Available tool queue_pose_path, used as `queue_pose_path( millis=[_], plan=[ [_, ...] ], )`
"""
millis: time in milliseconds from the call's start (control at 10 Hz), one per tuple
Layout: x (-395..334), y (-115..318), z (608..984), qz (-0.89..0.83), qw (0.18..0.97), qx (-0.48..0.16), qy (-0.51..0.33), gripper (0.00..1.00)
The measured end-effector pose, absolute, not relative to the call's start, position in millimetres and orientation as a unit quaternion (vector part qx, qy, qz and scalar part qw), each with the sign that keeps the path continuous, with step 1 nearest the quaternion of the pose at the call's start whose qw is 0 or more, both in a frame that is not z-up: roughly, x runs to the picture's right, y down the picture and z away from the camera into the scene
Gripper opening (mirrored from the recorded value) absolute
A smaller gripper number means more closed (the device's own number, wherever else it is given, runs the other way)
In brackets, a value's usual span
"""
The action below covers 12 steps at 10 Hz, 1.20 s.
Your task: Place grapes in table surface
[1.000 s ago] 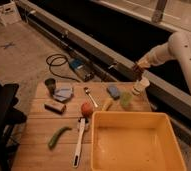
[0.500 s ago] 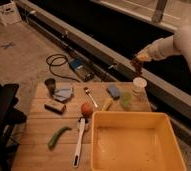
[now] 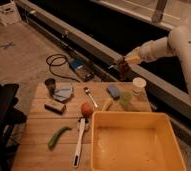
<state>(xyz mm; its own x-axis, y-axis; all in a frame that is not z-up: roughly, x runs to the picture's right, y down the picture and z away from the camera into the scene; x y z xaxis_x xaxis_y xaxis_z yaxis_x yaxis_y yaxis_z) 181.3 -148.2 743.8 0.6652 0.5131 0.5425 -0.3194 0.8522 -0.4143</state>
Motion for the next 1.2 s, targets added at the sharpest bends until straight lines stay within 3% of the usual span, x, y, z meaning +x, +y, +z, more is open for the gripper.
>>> queue_pose_path(
  millis=[900, 1100, 1200],
  plan=[
    [77.4, -38.3, 836.9, 0.169, 0.849, -0.345, -0.362, 0.15],
    [52.7, -24.5, 850.4, 0.153, 0.837, -0.377, -0.367, 0.22],
    [48.0, -20.7, 851.9, 0.147, 0.835, -0.383, -0.365, 0.34]
  ],
)
